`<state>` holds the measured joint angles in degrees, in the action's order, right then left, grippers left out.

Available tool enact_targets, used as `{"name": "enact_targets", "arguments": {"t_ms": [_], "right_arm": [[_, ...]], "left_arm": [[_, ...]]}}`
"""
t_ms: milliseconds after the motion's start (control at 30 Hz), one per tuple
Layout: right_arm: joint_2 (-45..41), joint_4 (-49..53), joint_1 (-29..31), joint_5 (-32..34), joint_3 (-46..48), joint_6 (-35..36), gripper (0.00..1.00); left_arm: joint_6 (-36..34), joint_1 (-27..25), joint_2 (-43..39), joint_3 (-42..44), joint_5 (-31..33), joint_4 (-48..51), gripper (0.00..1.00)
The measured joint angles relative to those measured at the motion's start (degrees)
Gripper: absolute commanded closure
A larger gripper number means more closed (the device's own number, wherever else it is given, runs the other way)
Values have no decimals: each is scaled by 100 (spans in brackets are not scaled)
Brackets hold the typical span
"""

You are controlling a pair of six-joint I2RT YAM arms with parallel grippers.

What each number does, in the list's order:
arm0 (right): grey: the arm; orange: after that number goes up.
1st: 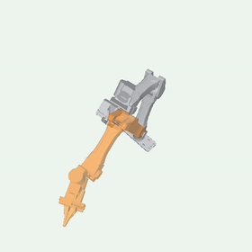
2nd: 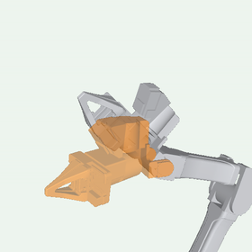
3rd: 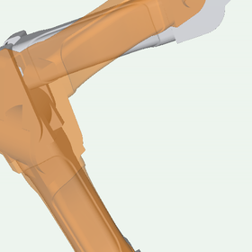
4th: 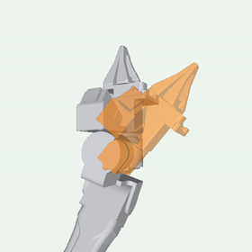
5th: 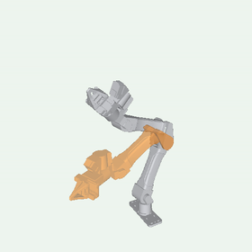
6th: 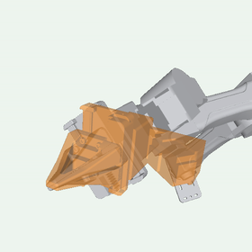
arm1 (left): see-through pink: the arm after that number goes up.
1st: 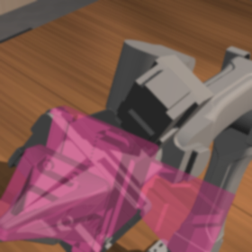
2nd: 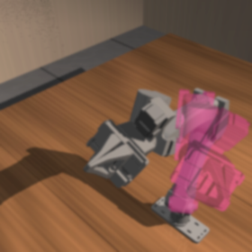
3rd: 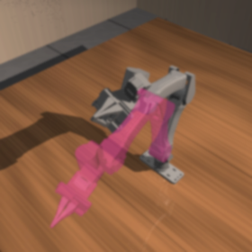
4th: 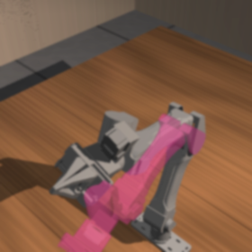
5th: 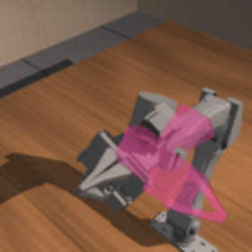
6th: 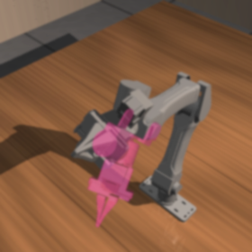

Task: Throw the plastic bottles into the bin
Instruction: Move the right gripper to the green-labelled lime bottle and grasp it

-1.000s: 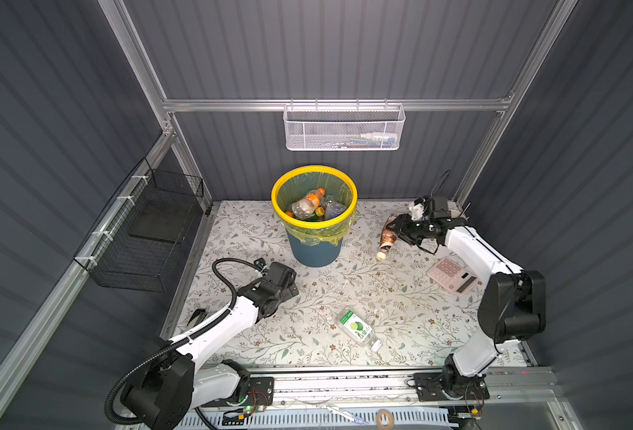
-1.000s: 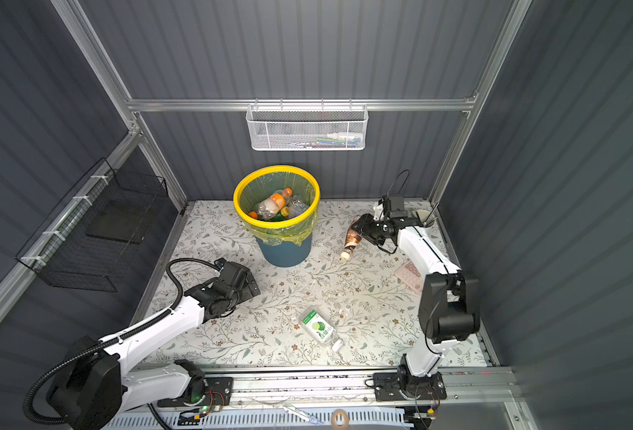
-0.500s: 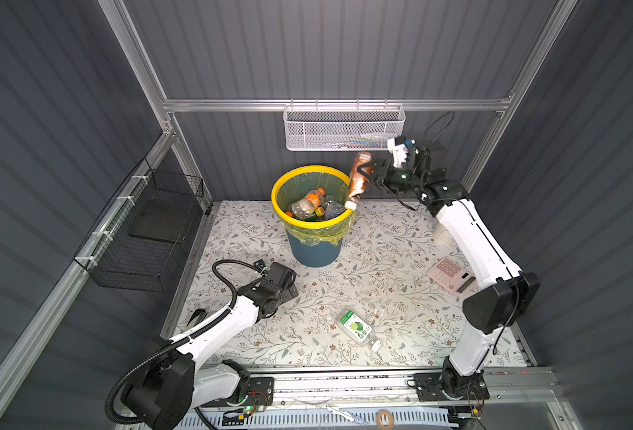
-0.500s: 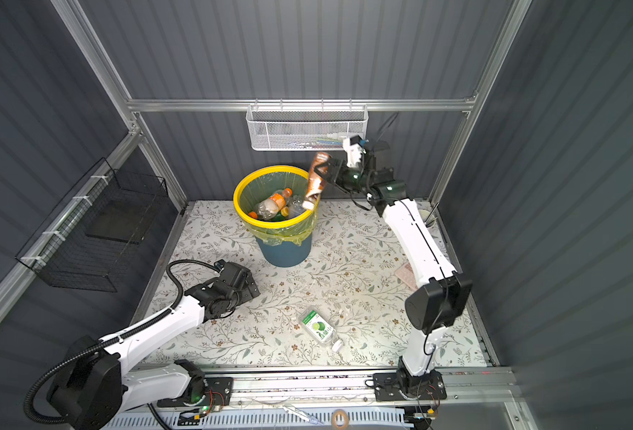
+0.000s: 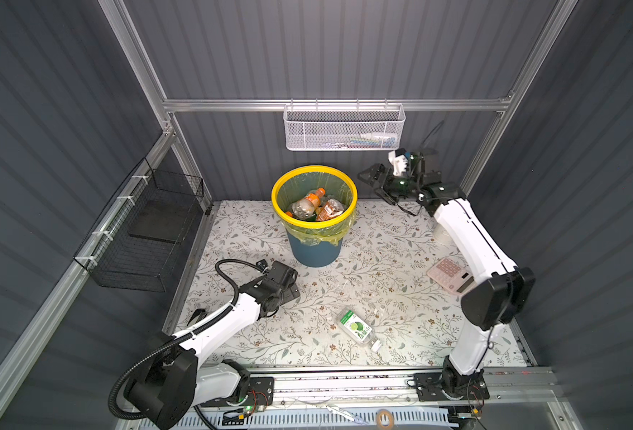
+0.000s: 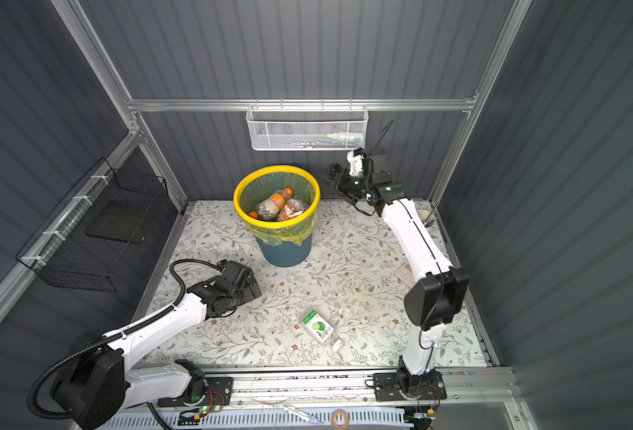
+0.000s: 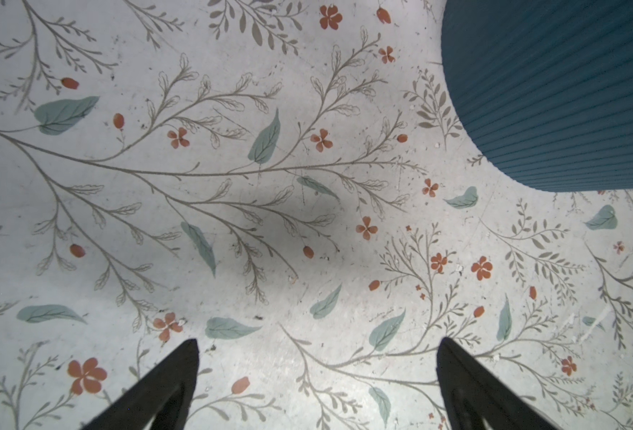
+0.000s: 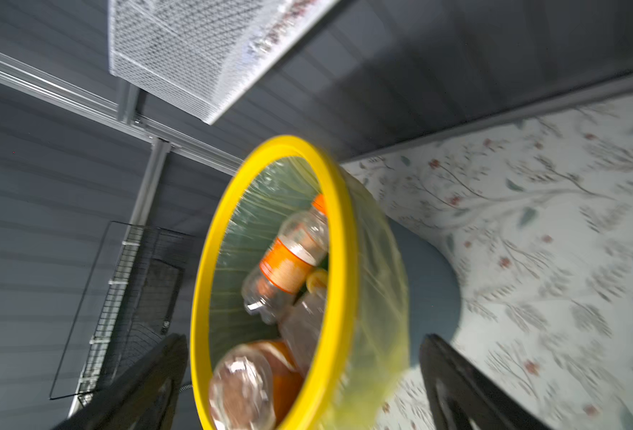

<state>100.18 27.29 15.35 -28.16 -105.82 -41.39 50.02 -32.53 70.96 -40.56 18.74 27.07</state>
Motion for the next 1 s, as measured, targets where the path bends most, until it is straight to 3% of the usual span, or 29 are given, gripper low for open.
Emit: {"name": "enact_targets", "arguments": {"t_ms": [267, 467, 633, 800, 1000], "right_arm": [[-2618, -592, -92, 525, 3265, 581, 1], [-3637, -273, 667, 1353, 5493, 1012, 1], [-4422, -7, 1482, 1858, 6614, 973, 1], [-4437, 114, 2566, 2365, 6881, 772, 1], [-3390, 162, 3650, 2750, 6706, 739, 1]], "left_arm": [[-70, 0, -188, 59, -17, -195, 1], [42, 0, -341, 284, 15, -321, 1], [195, 0, -575, 376, 164, -293, 0], [245, 0, -767, 378, 334, -264, 1], [323, 0, -922, 522, 393, -232, 0]]}}
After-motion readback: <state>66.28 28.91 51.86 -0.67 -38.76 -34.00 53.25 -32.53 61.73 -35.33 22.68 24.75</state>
